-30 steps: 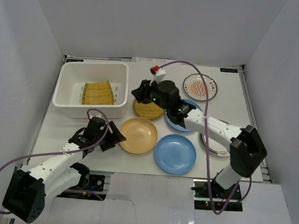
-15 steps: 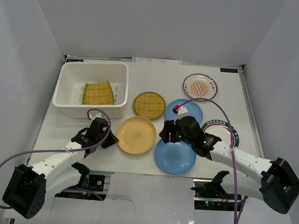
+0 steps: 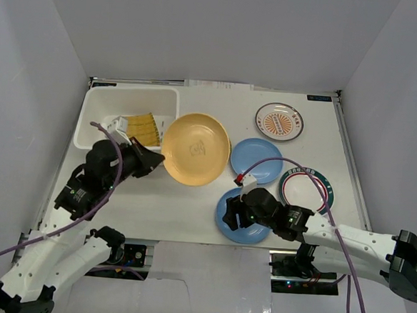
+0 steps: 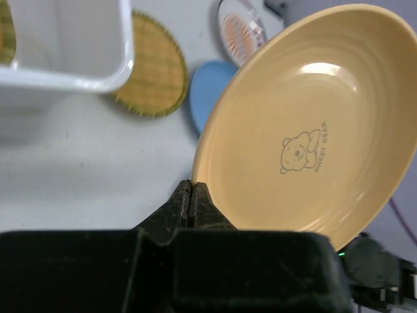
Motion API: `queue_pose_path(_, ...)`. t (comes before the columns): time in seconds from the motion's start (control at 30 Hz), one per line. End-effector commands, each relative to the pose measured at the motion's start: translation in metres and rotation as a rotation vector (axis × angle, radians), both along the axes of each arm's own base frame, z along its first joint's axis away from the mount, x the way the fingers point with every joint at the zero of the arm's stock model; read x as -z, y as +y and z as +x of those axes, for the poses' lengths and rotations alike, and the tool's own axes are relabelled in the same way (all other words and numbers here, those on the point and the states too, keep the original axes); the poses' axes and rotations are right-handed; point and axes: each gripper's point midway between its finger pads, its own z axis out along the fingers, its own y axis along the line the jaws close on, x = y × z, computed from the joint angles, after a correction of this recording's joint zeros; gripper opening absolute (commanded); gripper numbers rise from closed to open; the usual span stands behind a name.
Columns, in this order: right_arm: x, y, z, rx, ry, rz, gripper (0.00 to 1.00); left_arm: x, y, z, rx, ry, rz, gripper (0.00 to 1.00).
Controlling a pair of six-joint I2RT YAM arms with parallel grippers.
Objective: Place the plates into the plastic bin on the countertop
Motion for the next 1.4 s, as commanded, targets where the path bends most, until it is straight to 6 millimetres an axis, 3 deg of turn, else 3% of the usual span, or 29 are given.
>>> queue_pose_path(0.0,-0.004,-0.002,0.000,0.051,-0.012,0.045,0.68,-0.048,0.016,0.015,-0.081,-0.104,0.053,0.00)
queue_pose_path(0.17,0.004,0.003,-0.012,-0.026,-0.016,-0.021,0.69,-0.093,0.050,0.075,-0.313,-0.216,0.259,0.00)
queue_pose_path(0.27,0.009,0.001,-0.011,-0.057,-0.055,-0.120,0.69,-0.098,0.067,0.109,-0.382,-0.212,0.331,0.00)
queue_pose_path(0.3,0.009,0.001,-0.008,-0.066,-0.070,-0.151,0.69,-0.097,0.089,0.121,-0.434,-0.197,0.333,0.00)
queue_pose_path(0.37,0.012,0.000,-0.009,-0.079,-0.072,-0.187,0.69,-0.079,0.102,0.139,-0.409,-0.136,0.312,0.00)
queue_pose_path(0.4,0.015,-0.001,-0.010,-0.082,-0.069,-0.204,0.69,-0.072,0.135,0.146,-0.478,-0.104,0.310,0.00)
queue_pose_path(0.43,0.017,0.001,-0.012,-0.090,-0.067,-0.209,0.69,-0.064,0.145,0.150,-0.491,-0.079,0.309,0.00)
queue_pose_path(0.47,0.018,0.002,-0.015,-0.100,-0.065,-0.211,0.69,-0.047,0.168,0.155,-0.536,-0.033,0.327,0.00)
queue_pose_path(0.6,0.030,0.005,-0.021,-0.139,-0.058,-0.263,0.68,-0.015,0.192,0.161,-0.588,0.040,0.375,0.00)
queue_pose_path(0.73,0.039,0.008,-0.023,-0.181,-0.072,-0.352,0.61,0.023,0.198,0.164,-0.575,0.134,0.395,0.00)
queue_pose_path(0.83,0.041,0.011,-0.019,-0.170,-0.105,-0.399,0.41,0.048,0.202,0.162,-0.564,0.195,0.438,0.00)
queue_pose_path(0.87,0.038,0.014,-0.016,-0.160,-0.120,-0.400,0.30,0.053,0.203,0.161,-0.565,0.207,0.449,0.01)
queue_pose_path(0.9,0.035,0.016,-0.016,-0.159,-0.127,-0.397,0.24,0.054,0.204,0.160,-0.567,0.210,0.453,0.05)
queue_pose_path(0.97,0.027,0.020,-0.015,-0.152,-0.146,-0.381,0.13,0.050,0.201,0.159,-0.559,0.187,0.436,0.22)
queue_pose_path(1.0,0.018,0.025,-0.015,-0.152,-0.156,-0.364,0.13,0.045,0.199,0.160,-0.557,0.165,0.428,0.28)
queue_pose_path(1.07,0.007,0.031,-0.019,-0.162,-0.162,-0.330,0.18,0.030,0.198,0.158,-0.561,0.124,0.417,0.32)
queue_pose_path(1.13,-0.001,0.035,-0.023,-0.179,-0.154,-0.317,0.33,0.025,0.198,0.157,-0.563,0.109,0.413,0.31)
queue_pose_path(1.17,-0.004,0.035,-0.021,-0.164,-0.164,-0.324,0.49,0.023,0.196,0.156,-0.560,0.102,0.408,0.30)
queue_pose_path(1.27,-0.012,0.036,-0.022,-0.145,-0.178,-0.333,0.64,0.020,0.189,0.153,-0.535,0.087,0.374,0.34)
queue_pose_path(1.33,-0.009,0.039,-0.024,-0.160,-0.172,-0.325,0.64,0.012,0.182,0.153,-0.511,0.061,0.347,0.51)
queue_pose_path(1.37,-0.003,0.045,-0.027,-0.179,-0.156,-0.324,0.63,-0.004,0.173,0.152,-0.475,0.013,0.312,0.65)
